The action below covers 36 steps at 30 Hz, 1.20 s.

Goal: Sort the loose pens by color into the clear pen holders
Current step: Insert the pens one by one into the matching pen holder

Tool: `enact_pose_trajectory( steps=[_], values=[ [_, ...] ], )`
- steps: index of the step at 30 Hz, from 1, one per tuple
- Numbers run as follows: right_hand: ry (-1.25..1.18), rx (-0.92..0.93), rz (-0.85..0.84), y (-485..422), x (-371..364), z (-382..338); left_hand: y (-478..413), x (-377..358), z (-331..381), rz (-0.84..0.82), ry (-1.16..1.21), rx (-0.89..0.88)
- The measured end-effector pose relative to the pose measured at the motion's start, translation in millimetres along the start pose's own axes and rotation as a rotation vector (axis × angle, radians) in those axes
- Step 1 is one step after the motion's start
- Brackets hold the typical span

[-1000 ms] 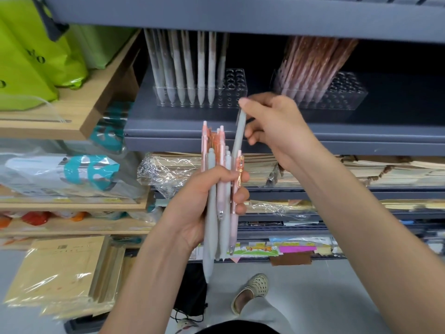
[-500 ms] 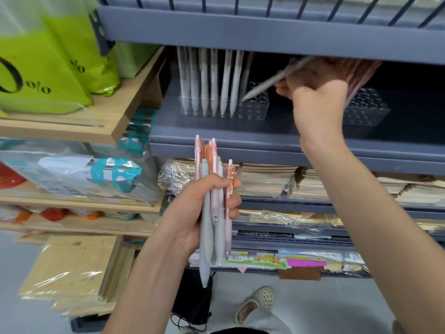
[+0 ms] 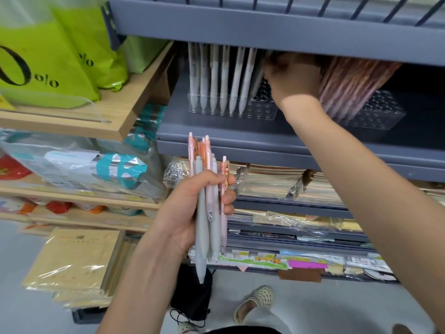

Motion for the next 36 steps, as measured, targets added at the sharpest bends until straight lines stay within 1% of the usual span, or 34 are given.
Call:
enact_pose_trajectory(
  steps=[5, 9, 11, 15, 18, 21, 22, 24, 27, 28, 30, 31, 33, 36],
  values=[
    [-0.023, -0.012, -0.036, -1.4, -7.2, 3.9, -1.5, -2.9, 0.2, -0.008, 0.007, 0.009],
    [-0.109, 0.002, -0.049, -0.2, -7.4, 2.3, -3.0, -4.5, -1.4, -0.020, -0.002, 0.019],
    [-0.112, -0.001, -0.075, 1.3, -10.2, 4.0, -3.8, -4.8, -2.7, -0.023, -0.010, 0.020],
    [-0.168, -0.044, -0.113, 4.5, -10.6, 11.3, -4.9, -3.2, -5.4, -0.019, -0.018, 0.028],
    [-0.201, -0.081, -0.103, 9.8, 0.0, 11.0, -4.9, -2.0, -5.9, -0.015, -0.021, 0.024],
    [-0.368, -0.096, -0.091, 29.4, 18.0, 7.3, -5.0, 0.4, -5.2, 0.006, -0.024, 0.012],
    [-0.417, -0.111, -0.114, 41.7, 22.1, 8.6, -4.6, 1.6, -4.7, 0.015, -0.029, 0.010],
    [-0.430, -0.145, -0.263, 73.4, 18.7, 14.7, -3.2, 3.3, -3.4, 0.021, -0.046, 0.009],
    [-0.256, -0.174, -0.548, 120.0, -0.6, 28.8, -2.0, 0.7, -7.3, 0.003, -0.071, 0.035],
    [-0.259, -0.193, -0.627, 130.5, -7.4, 33.5, -2.1, -1.1, -9.2, -0.005, -0.071, 0.038],
    [-0.347, -0.230, -0.747, 145.3, -17.4, 38.4, -2.3, -6.0, -13.1, -0.025, -0.067, 0.036],
    [-0.387, -0.235, -0.778, 149.2, -18.9, 39.7, -1.9, -9.1, -15.1, -0.036, -0.064, 0.033],
    [-0.444, -0.230, -0.785, 152.2, -17.0, 43.3, -1.2, -14.8, -19.9, -0.046, -0.050, 0.028],
    [-0.546, -0.250, -0.723, 146.8, -3.5, 53.4, -2.8, -24.0, -28.6, -0.037, -0.041, 0.034]
  ],
)
Point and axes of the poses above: each hand's wrist, its own y-axis away from the middle knuckle, its own x-axis out of the back of the hand, z = x × y, the point moved 9 cm from there along -y, towards the middle knuckle, and after that the axes turned 4 degrees about -x, right-handed, at the moved point
